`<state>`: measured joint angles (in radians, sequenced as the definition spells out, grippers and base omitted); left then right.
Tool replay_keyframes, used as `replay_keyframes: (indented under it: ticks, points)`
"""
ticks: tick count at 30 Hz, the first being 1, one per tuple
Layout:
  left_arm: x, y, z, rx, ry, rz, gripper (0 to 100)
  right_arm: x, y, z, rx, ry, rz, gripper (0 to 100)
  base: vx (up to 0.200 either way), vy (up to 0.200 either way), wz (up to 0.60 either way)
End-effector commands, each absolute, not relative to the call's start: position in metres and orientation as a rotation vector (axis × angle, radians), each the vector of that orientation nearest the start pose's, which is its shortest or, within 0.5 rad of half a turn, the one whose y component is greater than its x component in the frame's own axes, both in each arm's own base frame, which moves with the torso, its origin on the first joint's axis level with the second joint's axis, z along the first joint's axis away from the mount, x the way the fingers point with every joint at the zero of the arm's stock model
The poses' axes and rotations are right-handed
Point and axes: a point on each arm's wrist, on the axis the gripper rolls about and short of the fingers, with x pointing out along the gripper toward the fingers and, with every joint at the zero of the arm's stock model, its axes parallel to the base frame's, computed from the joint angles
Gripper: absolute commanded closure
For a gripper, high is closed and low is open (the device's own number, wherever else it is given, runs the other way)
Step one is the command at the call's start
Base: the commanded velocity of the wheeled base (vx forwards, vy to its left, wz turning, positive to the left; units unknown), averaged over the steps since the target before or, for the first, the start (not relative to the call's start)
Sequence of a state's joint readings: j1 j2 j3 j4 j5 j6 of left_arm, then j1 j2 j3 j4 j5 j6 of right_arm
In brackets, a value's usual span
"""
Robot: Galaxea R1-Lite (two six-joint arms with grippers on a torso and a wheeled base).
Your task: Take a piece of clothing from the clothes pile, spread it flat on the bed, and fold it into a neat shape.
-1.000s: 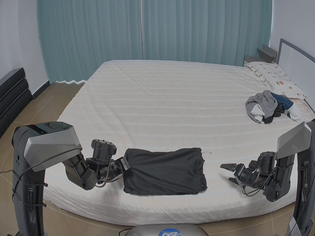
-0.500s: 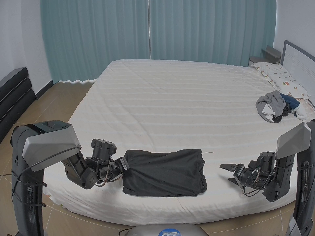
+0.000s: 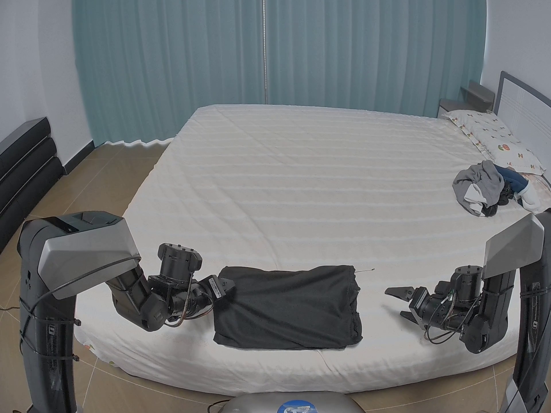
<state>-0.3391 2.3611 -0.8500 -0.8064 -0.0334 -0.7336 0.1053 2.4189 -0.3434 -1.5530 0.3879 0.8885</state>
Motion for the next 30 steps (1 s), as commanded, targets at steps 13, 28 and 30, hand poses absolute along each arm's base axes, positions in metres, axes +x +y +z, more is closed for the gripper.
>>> replay_keyframes:
  ticks: [13,28,30]
  points:
    - [0.371,-0.064,0.049,-0.792,0.589,-0.068,0,0.296,0.033,-0.004,0.838,0.498,0.128,0,0.0,0.0,0.0]
    - [0.234,-0.021,0.195,-0.539,0.038,-0.085,0,0.217,0.029,0.134,0.386,-0.017,0.131,0,0.0,0.0,0.0]
    - [0.212,-0.016,0.206,-0.512,-0.02,-0.084,0,0.193,0.027,0.142,0.312,-0.054,0.131,0,0.0,0.0,0.0]
